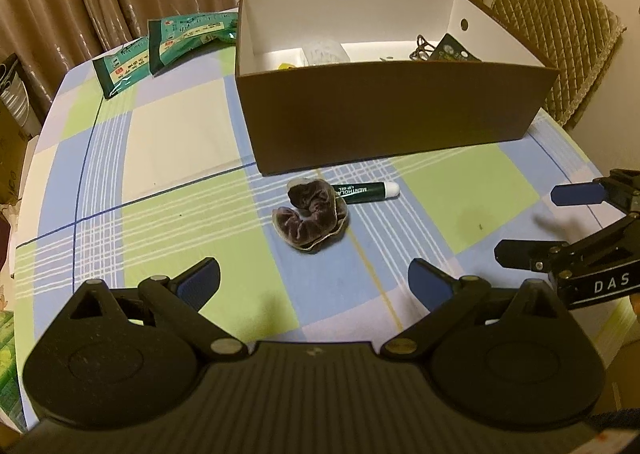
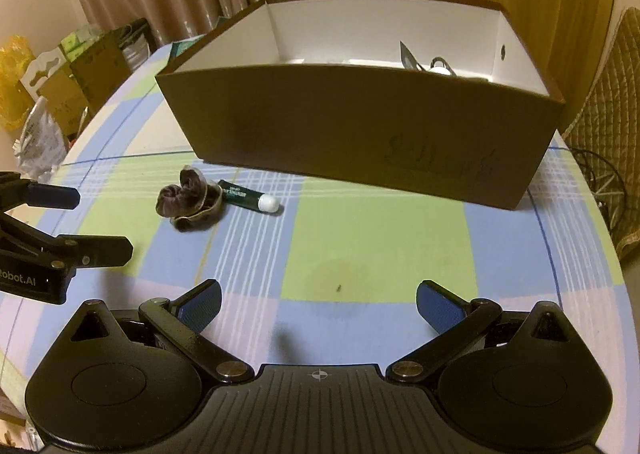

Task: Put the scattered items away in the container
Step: 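Move both tools toward the brown scrunchie and green lip gel tube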

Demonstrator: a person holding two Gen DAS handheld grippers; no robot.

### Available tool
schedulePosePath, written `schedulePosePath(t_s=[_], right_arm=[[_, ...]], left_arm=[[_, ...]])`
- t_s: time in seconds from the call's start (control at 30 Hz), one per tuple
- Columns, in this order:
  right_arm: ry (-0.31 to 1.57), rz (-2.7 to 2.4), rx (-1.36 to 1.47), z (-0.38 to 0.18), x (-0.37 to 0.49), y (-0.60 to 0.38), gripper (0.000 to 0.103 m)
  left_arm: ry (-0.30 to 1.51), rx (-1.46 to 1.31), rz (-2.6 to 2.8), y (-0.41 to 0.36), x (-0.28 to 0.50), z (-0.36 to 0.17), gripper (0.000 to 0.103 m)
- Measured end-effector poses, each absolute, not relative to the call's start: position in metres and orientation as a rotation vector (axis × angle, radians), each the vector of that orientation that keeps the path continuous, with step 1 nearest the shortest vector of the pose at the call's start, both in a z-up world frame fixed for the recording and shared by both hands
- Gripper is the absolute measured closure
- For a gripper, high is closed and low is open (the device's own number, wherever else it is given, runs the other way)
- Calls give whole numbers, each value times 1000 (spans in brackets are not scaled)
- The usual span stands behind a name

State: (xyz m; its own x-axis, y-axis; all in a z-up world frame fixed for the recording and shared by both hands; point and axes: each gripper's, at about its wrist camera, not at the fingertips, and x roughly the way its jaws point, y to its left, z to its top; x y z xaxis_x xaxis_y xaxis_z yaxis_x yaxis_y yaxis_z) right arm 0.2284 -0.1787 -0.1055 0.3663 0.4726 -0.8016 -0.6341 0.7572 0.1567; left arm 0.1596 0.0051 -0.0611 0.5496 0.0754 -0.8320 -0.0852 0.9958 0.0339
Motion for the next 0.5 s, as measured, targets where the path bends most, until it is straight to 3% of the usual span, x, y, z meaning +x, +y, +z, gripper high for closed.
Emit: schedulePosePath(t_s=[0.5], right_arm=[[1011, 660, -205, -123, 243, -168, 2]], left_arm=[[1001, 25, 50, 14, 174, -83, 7]])
